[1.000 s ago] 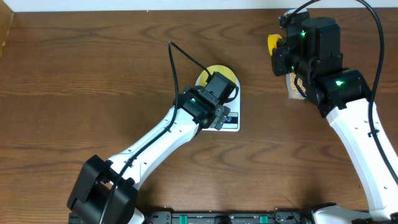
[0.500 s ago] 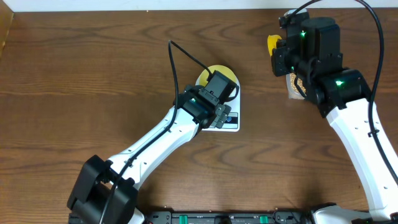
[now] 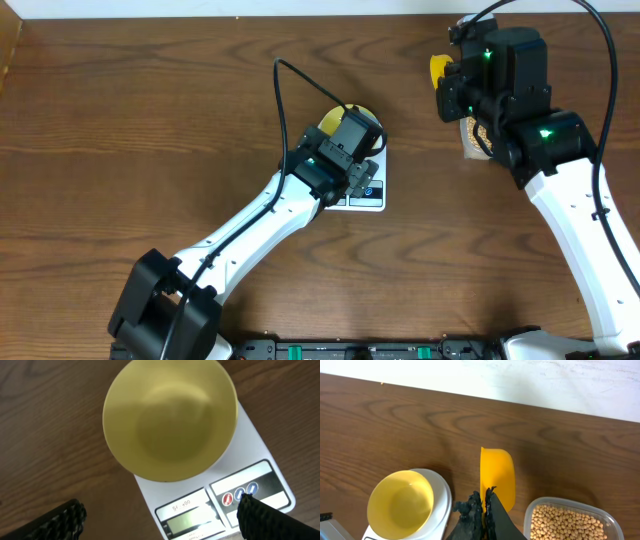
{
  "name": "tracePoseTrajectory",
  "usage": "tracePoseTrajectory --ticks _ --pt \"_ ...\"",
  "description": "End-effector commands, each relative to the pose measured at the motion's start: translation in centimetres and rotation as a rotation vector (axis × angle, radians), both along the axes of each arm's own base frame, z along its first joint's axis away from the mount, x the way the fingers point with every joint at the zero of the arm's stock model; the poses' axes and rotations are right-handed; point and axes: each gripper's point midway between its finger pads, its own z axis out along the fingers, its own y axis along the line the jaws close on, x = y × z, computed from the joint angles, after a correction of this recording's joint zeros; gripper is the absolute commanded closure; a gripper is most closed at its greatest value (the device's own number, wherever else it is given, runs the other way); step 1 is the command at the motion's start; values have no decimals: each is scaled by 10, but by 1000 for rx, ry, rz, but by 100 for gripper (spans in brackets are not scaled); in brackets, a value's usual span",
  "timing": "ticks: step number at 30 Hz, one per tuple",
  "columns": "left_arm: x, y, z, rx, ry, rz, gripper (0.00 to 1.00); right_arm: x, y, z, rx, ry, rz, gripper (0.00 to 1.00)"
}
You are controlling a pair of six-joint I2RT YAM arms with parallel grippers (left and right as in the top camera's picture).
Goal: Scoop item into bowl and weigh 50g on scale
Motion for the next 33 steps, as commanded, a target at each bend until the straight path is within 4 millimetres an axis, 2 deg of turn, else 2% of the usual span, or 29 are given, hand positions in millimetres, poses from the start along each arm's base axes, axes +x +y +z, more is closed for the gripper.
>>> tracePoseTrajectory --ticks 1,6,15,21,33 --pt "-1 4 -7 32 6 -9 2 3 2 7 15 -15 -2 99" --pt "-1 4 -22 50 36 -4 2 2 3 5 16 -9 1 99" --pt "-4 7 -83 145 151 -5 2 -3 3 -1 27 27 -11 99" --pt "0 3 -81 126 130 -1 2 -4 3 -2 46 36 -27 99" --pt "-10 -2 -86 96 183 -17 2 -3 3 -1 46 32 -27 99"
